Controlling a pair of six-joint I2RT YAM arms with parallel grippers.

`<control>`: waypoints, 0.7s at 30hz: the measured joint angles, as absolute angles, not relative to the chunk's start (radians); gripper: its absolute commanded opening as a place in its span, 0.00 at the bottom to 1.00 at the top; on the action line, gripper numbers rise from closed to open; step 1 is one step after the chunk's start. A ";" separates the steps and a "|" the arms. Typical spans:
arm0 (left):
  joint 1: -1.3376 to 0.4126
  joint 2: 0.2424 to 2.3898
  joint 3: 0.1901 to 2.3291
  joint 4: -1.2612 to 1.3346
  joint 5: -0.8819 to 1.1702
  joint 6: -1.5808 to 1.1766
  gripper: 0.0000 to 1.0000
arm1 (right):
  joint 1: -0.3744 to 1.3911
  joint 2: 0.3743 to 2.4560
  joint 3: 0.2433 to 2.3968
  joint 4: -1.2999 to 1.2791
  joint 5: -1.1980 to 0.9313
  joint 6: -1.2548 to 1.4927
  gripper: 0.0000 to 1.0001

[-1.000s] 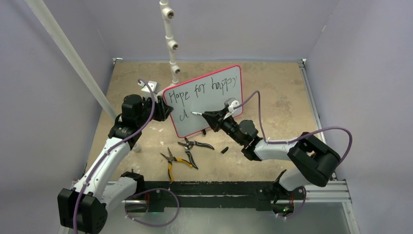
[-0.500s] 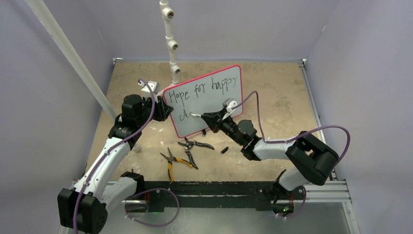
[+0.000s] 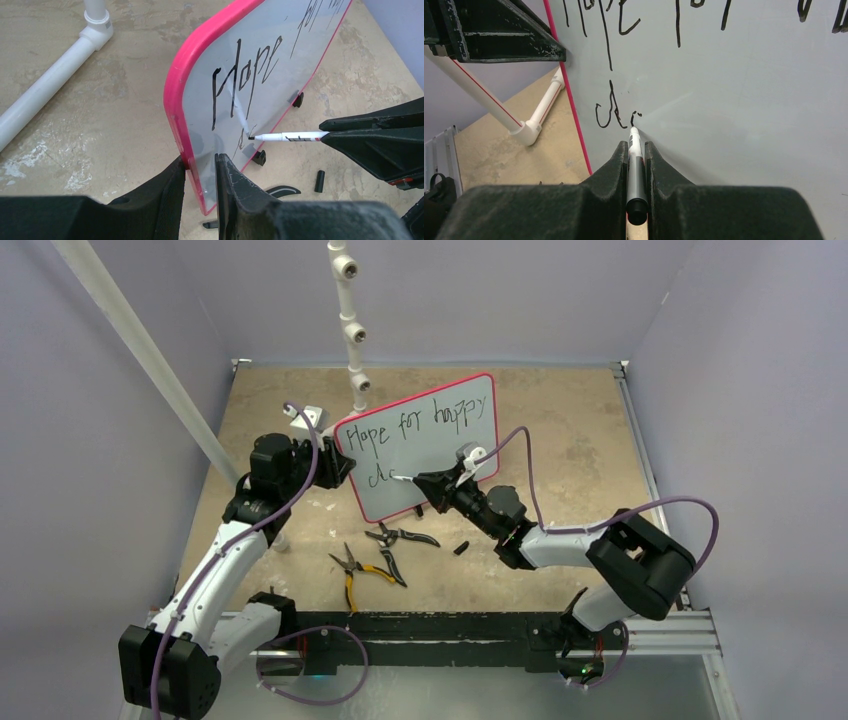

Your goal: Write a sentence on the whiteboard

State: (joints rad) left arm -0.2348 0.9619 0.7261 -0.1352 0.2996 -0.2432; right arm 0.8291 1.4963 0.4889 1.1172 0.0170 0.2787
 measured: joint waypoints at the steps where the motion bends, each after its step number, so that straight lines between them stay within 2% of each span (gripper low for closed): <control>1: -0.235 0.962 0.726 -0.135 0.300 -0.243 0.27 | 0.829 1.496 0.489 1.115 0.017 0.279 0.00; 21: -0.234 0.963 0.726 -0.136 0.302 -0.243 0.27 | 0.829 1.435 0.511 1.051 0.062 0.244 0.00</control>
State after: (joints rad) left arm -0.2340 0.9630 0.7261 -0.1356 0.3019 -0.2432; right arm 0.8291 1.4349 0.5106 1.0512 0.0620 0.2443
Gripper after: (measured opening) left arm 0.268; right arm 0.133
